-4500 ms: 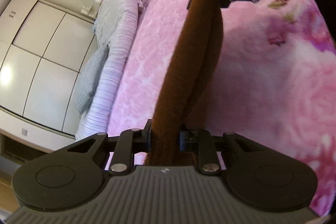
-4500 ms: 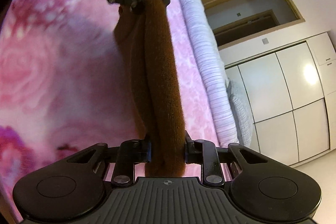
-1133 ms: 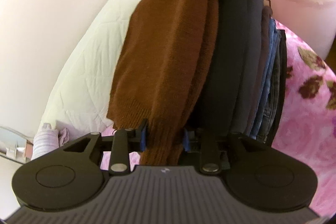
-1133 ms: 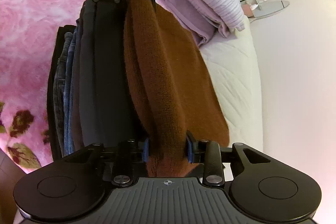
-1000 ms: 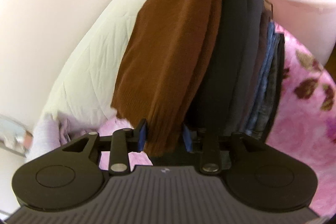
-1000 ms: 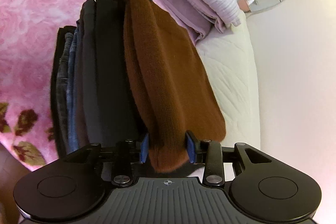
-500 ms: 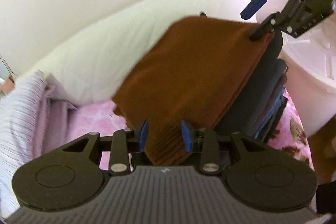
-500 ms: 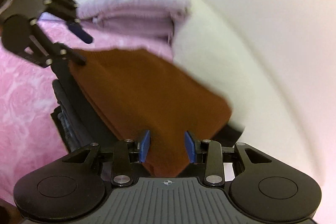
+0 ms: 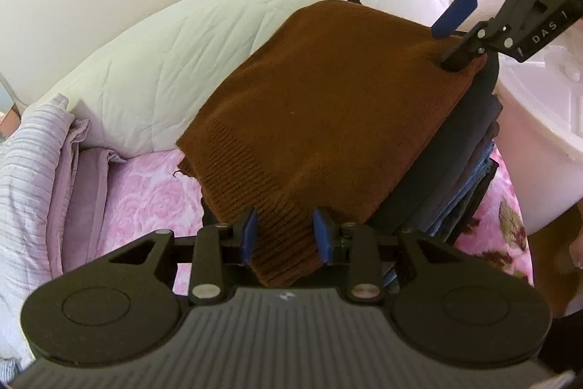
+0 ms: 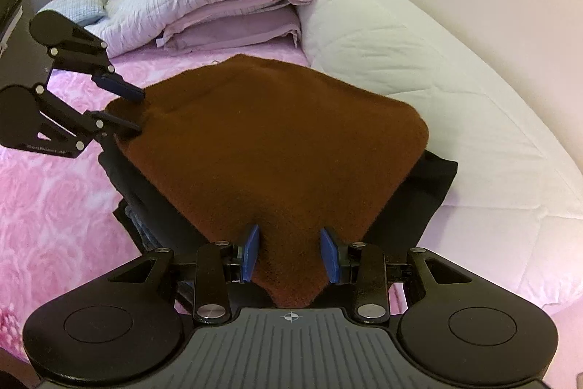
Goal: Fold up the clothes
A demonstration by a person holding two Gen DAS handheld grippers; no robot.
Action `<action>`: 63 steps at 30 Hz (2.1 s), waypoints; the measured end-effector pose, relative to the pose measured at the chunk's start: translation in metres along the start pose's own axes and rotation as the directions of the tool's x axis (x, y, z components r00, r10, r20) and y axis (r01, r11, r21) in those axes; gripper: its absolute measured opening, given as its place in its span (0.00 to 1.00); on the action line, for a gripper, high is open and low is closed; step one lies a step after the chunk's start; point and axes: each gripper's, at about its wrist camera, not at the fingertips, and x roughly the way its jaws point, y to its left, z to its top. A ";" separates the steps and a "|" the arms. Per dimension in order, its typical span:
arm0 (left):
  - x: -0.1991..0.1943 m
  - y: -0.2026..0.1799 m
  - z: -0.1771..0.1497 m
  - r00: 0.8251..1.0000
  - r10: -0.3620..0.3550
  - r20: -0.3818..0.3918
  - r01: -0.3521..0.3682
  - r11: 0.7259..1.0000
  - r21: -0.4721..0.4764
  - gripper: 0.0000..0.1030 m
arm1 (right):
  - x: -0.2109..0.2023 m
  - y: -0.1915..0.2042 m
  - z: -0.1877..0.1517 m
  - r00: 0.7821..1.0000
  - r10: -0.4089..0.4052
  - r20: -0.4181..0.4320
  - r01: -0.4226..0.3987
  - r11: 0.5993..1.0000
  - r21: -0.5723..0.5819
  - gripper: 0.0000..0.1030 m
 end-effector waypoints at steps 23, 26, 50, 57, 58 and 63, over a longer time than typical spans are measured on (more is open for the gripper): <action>-0.170 -0.063 -0.093 1.000 -0.025 -0.003 0.020 0.849 -0.529 0.76 | -0.148 0.125 -0.085 0.984 -0.174 0.040 0.132 0.859 0.494 0.79; -0.203 -0.078 -0.105 1.000 -0.008 0.004 0.009 0.855 -0.518 0.79 | -0.172 0.153 -0.091 0.977 -0.207 0.048 0.153 0.844 0.514 0.79; -0.276 -0.093 -0.121 0.999 0.033 0.010 -0.018 0.732 -0.681 0.89 | -0.233 0.231 -0.083 0.974 -0.225 0.015 0.185 0.836 0.516 0.92; -0.281 -0.094 -0.116 0.997 0.072 0.003 -0.052 0.743 -0.667 0.90 | -0.236 0.237 -0.082 0.971 -0.236 0.025 0.190 0.837 0.512 0.92; -0.282 -0.094 -0.116 0.997 0.076 0.000 -0.056 0.745 -0.665 0.90 | -0.236 0.238 -0.081 0.972 -0.235 0.026 0.189 0.838 0.513 0.92; -0.284 -0.094 -0.117 0.997 0.077 0.008 -0.052 0.742 -0.669 0.90 | -0.236 0.244 -0.081 0.972 -0.235 0.024 0.191 0.839 0.510 0.92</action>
